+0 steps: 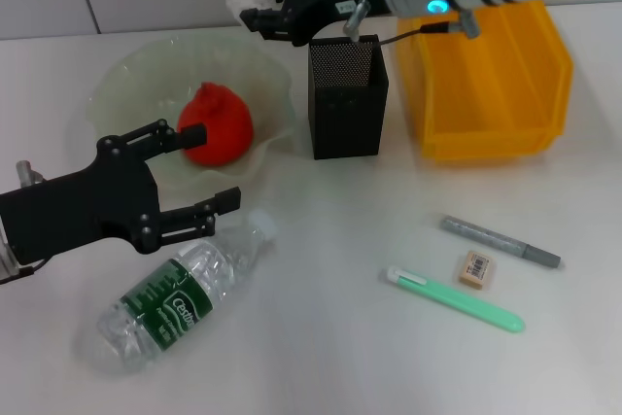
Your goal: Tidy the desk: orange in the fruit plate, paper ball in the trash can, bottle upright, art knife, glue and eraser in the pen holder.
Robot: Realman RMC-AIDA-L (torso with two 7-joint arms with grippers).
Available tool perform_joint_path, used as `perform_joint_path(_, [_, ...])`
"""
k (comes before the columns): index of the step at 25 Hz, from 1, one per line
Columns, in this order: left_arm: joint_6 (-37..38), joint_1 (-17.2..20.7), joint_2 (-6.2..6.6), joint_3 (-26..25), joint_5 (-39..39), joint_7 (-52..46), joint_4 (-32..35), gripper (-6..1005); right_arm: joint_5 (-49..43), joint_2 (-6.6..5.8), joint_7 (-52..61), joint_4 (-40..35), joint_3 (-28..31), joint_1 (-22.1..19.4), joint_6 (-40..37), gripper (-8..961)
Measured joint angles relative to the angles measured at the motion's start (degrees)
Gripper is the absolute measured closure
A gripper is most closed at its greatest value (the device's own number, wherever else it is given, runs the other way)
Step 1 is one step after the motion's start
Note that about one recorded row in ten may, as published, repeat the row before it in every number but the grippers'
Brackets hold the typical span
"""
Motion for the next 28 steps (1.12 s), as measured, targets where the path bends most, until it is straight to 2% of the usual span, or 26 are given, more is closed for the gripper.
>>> perform_joint_path(1, [0.00, 0.27, 0.06, -0.05, -0.47, 0.00, 0.02, 194, 3.22, 0.00, -3.91, 3.38, 0.06, 0.58, 1.72, 602])
perform_joint_path(3, [0.00, 0.36, 0.10, -0.05, -0.68, 0.00, 0.02, 194, 5.48, -0.01, -6.16, 5.45, 0.17, 0.83, 2.66, 603])
perform_joint_path(10, [-0.12, 0.60, 0.21, -0.06, -1.00, 0.15, 0.07, 194, 5.88, -0.11, -7.72, 3.23, 0.91, -0.48, 3.09, 603])
perform_joint_path(11, [-0.21, 0.82, 0.22, -0.07, -1.02, 0.17, 0.08, 194, 3.08, -0.13, -6.31, -0.72, 1.92, -2.53, 2.86, 603])
perform_joint_path(13, [-0.26, 0.90, 0.23, -0.06, -1.02, 0.20, 0.08, 194, 1.52, -0.13, -5.11, -3.18, 2.47, -3.97, 2.67, 603])
perform_joint_path(14, [-0.33, 1.18, 0.22, -0.07, -1.02, 0.48, 0.08, 194, -0.64, -0.13, -2.92, -8.80, 3.03, -7.77, 2.14, 603])
perform_joint_path(15, [-0.33, 1.18, 0.22, -0.07, -1.02, 0.48, 0.08, 194, -0.64, -0.13, -2.92, -8.80, 3.03, -7.77, 2.14, 603])
perform_joint_path(16, [-0.43, 1.38, 0.22, -0.06, -1.02, 0.73, 0.02, 194, -1.77, -0.15, -1.63, -14.63, 3.37, -12.32, 1.19, 603])
perform_joint_path(19, [-0.48, 1.42, 0.23, -0.06, -1.02, 0.80, -0.09, 195, -2.36, 0.00, -1.01, -21.25, 4.59, -18.28, -0.22, 603])
perform_joint_path(20, [-0.51, 1.42, 0.23, -0.08, -1.02, 0.82, -0.18, 195, -2.36, 0.00, -1.01, -21.25, 4.59, -18.28, -0.22, 603])
perform_joint_path(26, [-0.37, 1.41, 0.11, -0.10, -1.02, 1.40, -0.39, 195, -2.49, 0.27, -0.65, -24.36, 8.39, -26.62, -2.00, 604])
perform_joint_path(28, [-0.27, 1.40, 0.07, -0.05, -1.02, 1.41, -0.46, 195, -2.49, 0.29, -0.79, -24.00, 9.00, -27.09, -2.01, 604])
